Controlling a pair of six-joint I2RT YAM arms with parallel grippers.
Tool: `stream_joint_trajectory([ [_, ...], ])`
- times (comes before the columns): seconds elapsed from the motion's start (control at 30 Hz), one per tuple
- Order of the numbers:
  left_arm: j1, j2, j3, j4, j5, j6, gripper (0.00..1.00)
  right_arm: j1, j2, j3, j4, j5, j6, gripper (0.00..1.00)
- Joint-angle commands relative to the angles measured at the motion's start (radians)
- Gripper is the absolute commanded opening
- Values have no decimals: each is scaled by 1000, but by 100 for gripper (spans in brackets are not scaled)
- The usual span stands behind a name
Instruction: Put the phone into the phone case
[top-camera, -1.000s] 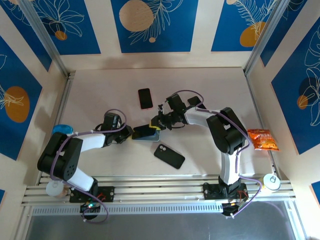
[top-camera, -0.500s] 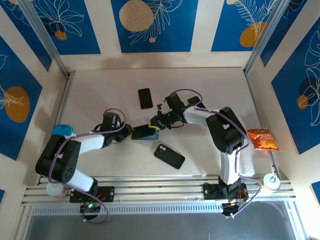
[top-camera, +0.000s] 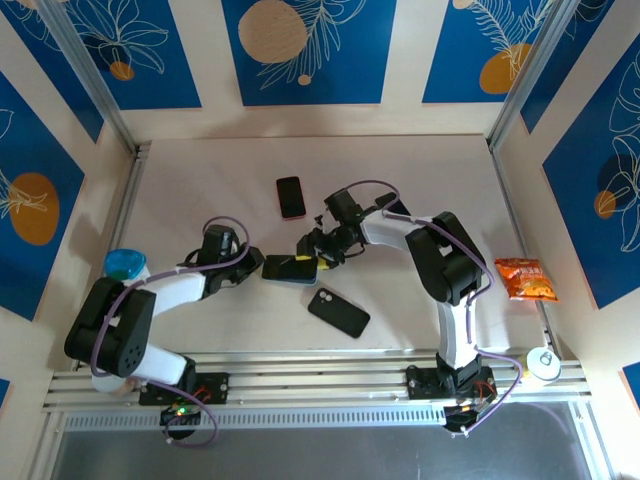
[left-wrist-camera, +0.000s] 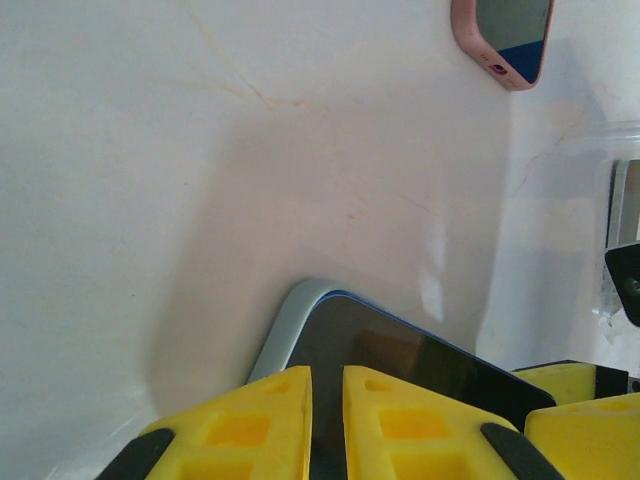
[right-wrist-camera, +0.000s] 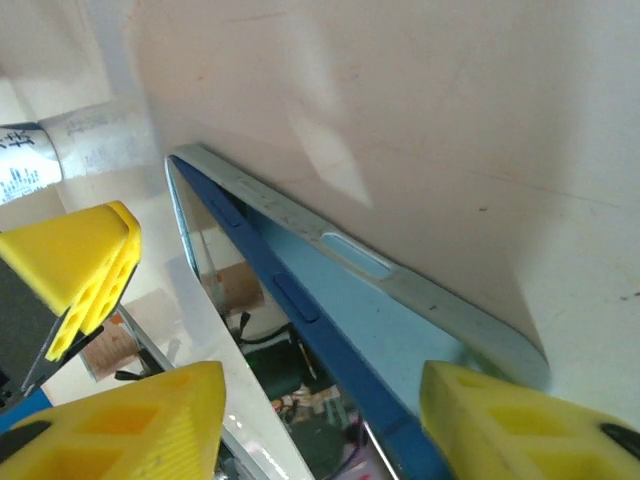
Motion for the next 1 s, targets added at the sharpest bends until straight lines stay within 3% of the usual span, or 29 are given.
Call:
stream_joint_trajectory([
  [0.0,8,-36,-3,-36,-16,37,17,3,26,50,-93,9,-12,61],
  [0.97,6,-117,23,-134,-1,110,18,12,121,359,-395,148,-17,74],
])
